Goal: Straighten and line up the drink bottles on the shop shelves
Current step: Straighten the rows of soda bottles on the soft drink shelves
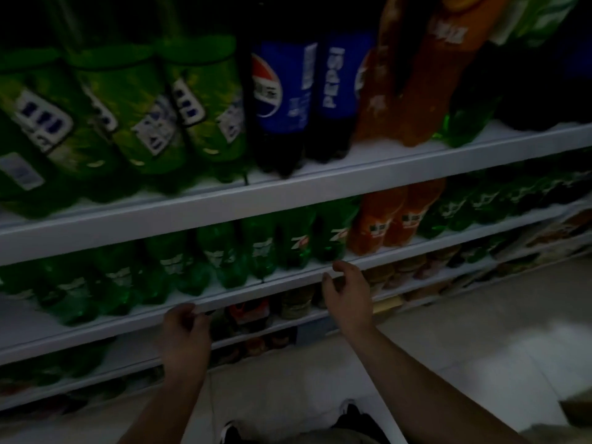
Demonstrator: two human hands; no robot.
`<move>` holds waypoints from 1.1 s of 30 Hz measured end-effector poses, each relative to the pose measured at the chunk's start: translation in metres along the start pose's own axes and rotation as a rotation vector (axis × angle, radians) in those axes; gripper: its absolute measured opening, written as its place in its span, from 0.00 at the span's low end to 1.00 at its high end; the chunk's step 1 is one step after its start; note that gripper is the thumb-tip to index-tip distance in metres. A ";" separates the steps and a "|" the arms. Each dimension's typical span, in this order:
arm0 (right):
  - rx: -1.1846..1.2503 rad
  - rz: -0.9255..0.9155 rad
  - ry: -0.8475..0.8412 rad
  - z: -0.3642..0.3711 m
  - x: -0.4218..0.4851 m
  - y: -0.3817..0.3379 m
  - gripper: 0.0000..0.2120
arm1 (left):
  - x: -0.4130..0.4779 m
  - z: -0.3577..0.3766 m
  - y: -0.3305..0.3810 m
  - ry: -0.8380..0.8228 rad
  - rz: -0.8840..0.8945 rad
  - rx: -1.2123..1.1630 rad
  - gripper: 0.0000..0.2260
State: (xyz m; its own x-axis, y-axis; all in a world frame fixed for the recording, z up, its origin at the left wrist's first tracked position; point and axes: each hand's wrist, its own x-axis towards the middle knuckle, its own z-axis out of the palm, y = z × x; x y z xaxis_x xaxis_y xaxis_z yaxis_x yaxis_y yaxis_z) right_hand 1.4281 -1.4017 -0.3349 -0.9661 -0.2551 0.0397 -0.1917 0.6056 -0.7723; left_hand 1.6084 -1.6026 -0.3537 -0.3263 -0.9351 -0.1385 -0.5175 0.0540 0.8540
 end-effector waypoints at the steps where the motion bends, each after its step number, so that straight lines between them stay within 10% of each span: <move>1: -0.008 -0.012 0.002 -0.016 0.008 0.012 0.18 | -0.012 0.018 0.011 -0.039 0.026 0.025 0.09; 11: 0.075 -0.102 0.133 -0.135 0.078 0.057 0.13 | -0.106 0.119 0.143 -0.204 0.345 -0.026 0.07; 24: 0.462 -0.433 0.560 -0.228 0.114 -0.091 0.17 | -0.136 0.076 0.305 -0.351 0.609 -0.395 0.09; 33: 0.396 -0.378 0.443 -0.242 0.129 -0.111 0.26 | -0.157 0.108 0.396 -0.102 0.847 -0.371 0.29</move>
State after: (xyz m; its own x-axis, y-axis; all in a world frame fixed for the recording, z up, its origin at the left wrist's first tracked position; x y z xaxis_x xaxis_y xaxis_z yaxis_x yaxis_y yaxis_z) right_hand 1.2826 -1.3199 -0.0904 -0.8412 -0.0123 0.5406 -0.5323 0.1947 -0.8238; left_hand 1.3695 -1.3970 -0.0484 -0.5565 -0.5990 0.5757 0.2055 0.5722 0.7940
